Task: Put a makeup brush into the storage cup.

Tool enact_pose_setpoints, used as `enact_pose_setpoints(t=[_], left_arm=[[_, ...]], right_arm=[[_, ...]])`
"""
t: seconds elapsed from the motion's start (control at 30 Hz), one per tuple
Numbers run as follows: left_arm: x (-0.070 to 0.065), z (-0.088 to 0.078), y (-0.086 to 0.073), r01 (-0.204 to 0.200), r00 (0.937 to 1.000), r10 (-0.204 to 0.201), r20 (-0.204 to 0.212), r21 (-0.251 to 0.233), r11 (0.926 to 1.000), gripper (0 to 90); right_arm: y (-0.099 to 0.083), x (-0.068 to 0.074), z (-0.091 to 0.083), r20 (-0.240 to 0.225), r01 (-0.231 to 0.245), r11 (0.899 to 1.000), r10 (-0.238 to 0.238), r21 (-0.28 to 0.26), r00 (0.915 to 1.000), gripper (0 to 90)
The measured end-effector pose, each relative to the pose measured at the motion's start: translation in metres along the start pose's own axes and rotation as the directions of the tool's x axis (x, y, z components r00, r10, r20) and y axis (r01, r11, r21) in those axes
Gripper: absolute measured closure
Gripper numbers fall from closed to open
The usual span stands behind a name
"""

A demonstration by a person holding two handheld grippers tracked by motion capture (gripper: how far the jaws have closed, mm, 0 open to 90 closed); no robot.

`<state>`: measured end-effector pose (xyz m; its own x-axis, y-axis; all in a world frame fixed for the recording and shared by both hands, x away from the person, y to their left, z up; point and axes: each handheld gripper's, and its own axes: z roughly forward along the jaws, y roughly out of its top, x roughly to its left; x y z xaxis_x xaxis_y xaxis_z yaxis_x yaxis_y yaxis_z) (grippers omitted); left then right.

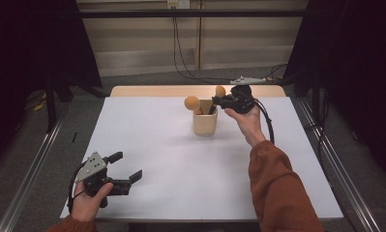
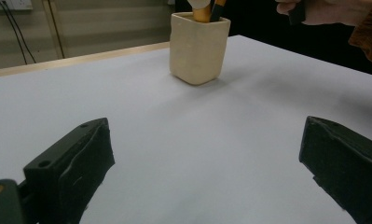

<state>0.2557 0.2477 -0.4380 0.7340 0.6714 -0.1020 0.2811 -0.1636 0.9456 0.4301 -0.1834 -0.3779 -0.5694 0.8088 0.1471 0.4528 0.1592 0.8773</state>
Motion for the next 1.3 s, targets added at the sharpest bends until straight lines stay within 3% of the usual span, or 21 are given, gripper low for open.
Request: enact_pose_setpoints(t=[0.23, 0.4, 0.9, 1.17, 1.3], left_arm=[[0.0, 0.0, 0.0, -0.004, 1.0, 0.004, 0.002, 0.0, 1.0, 2.6], [0.0, 0.001, 0.0, 0.002, 1.0, -0.002, 0.005, 0.0, 1.0, 2.6], [0.001, 0.007, 0.002, -0.001, 0.9999, 0.001, 0.01, -0.001, 1.0, 2.6], [0.004, 0.01, 0.002, 0.015, 0.9998, -0.015, 0.01, 0.005, 0.9999, 2.6], [0.003, 0.008, 0.002, 0.009, 0.9999, -0.009, 0.007, 0.001, 1.0, 2.6]], right_arm=[[-0.008, -0.002, 0.003, -0.017, -0.016, 1.0, 0.016, 0.011, 0.9997, 70.4], [-0.012, -0.003, 0.003, -0.015, -0.034, 0.999, 0.034, -0.001, 0.9993, 54.9], [-0.017, 0.004, -0.007, 0.002, -0.016, 0.999, 0.016, -0.036, 0.9999, 15.1], [-0.022, 0.006, -0.011, 0.008, -0.012, 0.999, 0.012, -0.05, 0.9999, 8.1], [-0.026, 0.004, -0.016, 0.002, -0.035, 0.998, 0.035, -0.059, 0.9994, 4.1]])
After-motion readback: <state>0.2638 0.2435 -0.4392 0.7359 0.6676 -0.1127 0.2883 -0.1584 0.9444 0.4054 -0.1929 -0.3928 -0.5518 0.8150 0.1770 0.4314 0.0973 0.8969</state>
